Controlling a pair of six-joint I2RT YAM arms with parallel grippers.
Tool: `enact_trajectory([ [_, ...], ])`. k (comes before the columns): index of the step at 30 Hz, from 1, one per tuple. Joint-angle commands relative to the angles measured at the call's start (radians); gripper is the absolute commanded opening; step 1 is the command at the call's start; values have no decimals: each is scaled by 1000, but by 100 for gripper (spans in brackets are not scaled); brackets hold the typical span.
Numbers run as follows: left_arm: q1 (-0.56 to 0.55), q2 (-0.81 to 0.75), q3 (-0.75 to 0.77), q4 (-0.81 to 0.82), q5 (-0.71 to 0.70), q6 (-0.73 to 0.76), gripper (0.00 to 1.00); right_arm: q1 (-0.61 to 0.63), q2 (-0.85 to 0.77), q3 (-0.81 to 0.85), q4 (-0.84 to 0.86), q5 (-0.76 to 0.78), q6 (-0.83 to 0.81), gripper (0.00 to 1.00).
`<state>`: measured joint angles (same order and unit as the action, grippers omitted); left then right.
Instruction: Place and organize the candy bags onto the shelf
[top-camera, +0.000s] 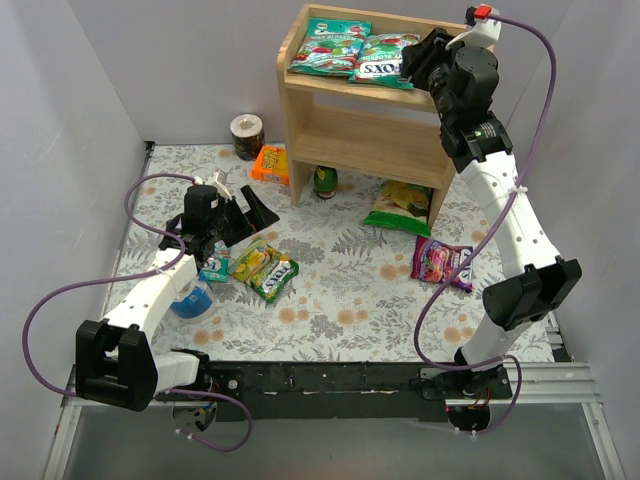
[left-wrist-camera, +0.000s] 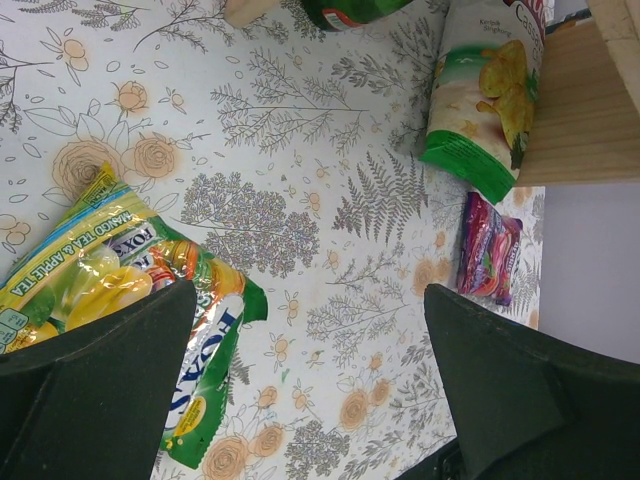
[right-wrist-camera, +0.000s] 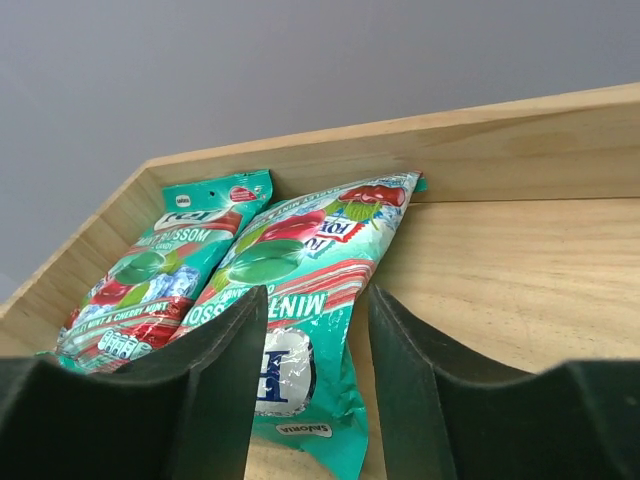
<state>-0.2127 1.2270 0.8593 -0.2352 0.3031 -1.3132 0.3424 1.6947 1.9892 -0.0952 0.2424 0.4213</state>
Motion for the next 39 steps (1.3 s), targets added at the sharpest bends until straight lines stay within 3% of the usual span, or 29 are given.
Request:
enact_trajectory([
  [1,-4,-18,6,0,-15,6,98,4,-61,20,37,26,-10,56],
  [5,-4,-18,12,-6,-22,5,98,4,-75,31,32,23,-22,63],
  [8,-5,-18,23,-18,-32,6,98,4,-108,11,43,37,-33,91],
  [14,-4,-12,75,-55,-71,-11,98,4,-184,-4,86,-80,-107,92],
  [17,-4,-1,92,-67,-128,-34,98,3,-219,-29,83,-219,-128,93],
  [19,-4,-4,102,-76,-168,-50,98,4,-237,-39,65,-389,-157,93],
  [21,-4,-12,109,-75,-185,-55,98,13,-240,-47,3,-551,-252,93],
  [24,-4,-12,130,-87,-211,-54,98,52,-266,-114,-95,-649,-376,93],
  [30,-4,11,156,-145,-259,-38,98,222,-360,-368,-98,-677,-450,93],
  [35,-4,3,147,-165,-277,-38,98,384,-336,-506,-129,-678,-458,92],
  [39,-4,-18,141,-180,-291,-37,98,392,-291,-700,-46,-721,-378,91],
])
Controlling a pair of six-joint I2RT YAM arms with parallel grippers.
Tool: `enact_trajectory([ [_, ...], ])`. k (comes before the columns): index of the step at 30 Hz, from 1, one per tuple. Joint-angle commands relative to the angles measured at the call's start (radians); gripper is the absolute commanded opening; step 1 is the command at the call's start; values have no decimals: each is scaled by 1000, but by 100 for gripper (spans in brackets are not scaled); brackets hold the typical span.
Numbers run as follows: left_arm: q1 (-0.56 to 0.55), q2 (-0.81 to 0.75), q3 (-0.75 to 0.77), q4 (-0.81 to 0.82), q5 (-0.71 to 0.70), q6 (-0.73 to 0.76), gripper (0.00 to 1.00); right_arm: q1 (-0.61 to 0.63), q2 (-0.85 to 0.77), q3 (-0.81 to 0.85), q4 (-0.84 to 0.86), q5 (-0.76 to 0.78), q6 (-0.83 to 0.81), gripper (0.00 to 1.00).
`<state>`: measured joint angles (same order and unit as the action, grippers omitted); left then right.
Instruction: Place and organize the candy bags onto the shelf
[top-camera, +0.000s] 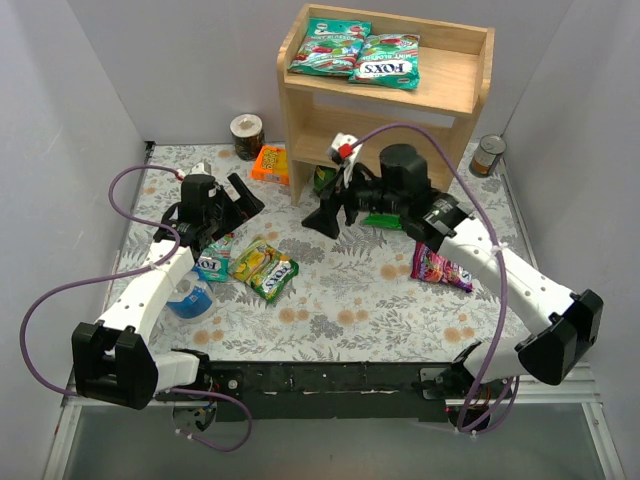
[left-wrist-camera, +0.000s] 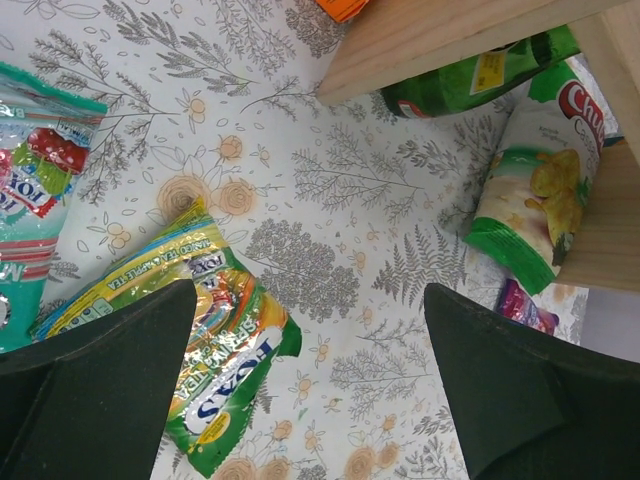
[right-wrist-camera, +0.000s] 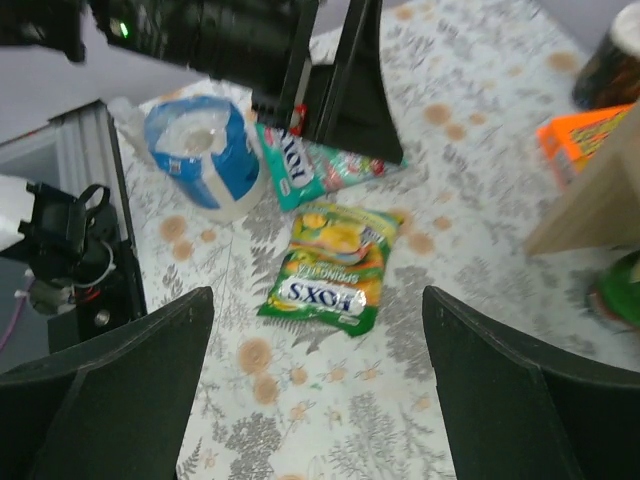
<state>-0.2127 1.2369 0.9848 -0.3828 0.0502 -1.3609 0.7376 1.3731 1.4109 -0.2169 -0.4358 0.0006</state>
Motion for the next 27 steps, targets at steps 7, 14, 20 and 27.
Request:
enact_trajectory([
  [7,-4,-71,-18,-59,-4,5,98,14,237,-142,103,-14,75,88],
  [14,-2,-97,-35,-87,-21,0,98,63,449,-86,164,34,137,87],
  [20,-4,-99,-44,-94,-27,-6,98,98,575,-24,188,51,194,82],
  [27,-4,-97,-60,-93,-9,-7,98,102,653,29,179,126,214,79],
])
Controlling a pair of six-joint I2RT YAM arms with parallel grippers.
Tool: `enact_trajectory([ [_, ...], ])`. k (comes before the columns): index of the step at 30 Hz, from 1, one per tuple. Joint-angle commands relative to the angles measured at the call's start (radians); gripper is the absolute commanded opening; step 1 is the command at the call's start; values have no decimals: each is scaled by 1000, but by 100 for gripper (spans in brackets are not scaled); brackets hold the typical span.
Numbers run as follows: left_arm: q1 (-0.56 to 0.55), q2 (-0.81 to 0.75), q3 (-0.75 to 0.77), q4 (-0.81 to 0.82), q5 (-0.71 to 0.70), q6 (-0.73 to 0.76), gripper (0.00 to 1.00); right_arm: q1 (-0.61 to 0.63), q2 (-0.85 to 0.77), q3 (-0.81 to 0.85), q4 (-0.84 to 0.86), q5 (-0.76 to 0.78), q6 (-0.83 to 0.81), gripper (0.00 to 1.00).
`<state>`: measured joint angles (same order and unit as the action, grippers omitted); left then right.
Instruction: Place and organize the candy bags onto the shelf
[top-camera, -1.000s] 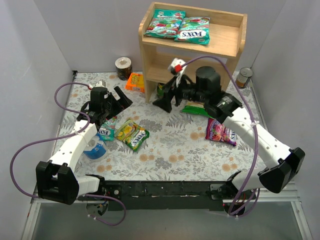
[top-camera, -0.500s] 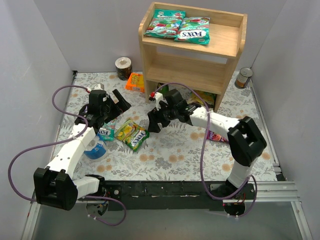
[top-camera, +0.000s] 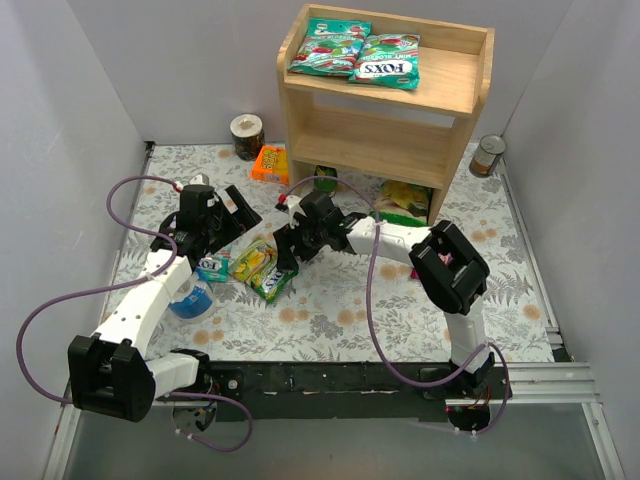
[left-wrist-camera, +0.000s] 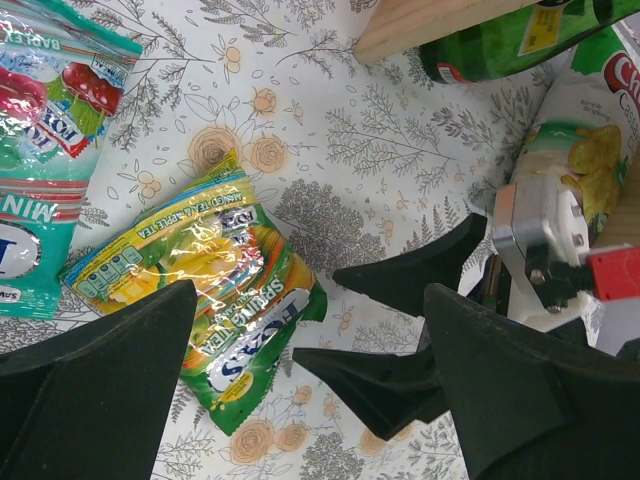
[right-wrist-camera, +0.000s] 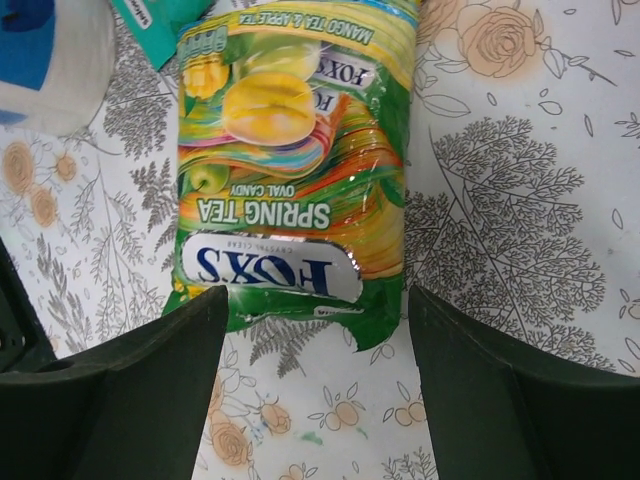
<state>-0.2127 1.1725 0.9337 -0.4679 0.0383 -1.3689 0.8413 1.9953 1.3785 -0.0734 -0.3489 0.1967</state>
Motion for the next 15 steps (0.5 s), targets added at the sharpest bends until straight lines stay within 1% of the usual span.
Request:
enact_trajectory([
  [1,-2,-34,-12,-8,5,2,98,-2,42,80,32,39,17,79],
  [2,-2,-33,-12,-6,5,4,98,-1,65,89,27,37,15,79],
  [5,-4,-30,-12,-6,8,4,98,-2,120,155,-29,70,12,73],
  [6,-4,-27,-10,-6,9,4,98,-2,132,171,-51,103,4,68],
  [7,-4,-27,-10,-5,12,4,98,-1,141,183,-84,114,-3,66],
  [10,-4,-27,-12,-6,18,5,98,-1,139,171,-88,117,-11,58],
  [14,-4,-20,-13,-5,23,8,98,-1,91,104,-83,65,-8,39],
  [15,-2,-17,-13,-3,25,7,98,-1,82,67,-82,42,-6,30],
])
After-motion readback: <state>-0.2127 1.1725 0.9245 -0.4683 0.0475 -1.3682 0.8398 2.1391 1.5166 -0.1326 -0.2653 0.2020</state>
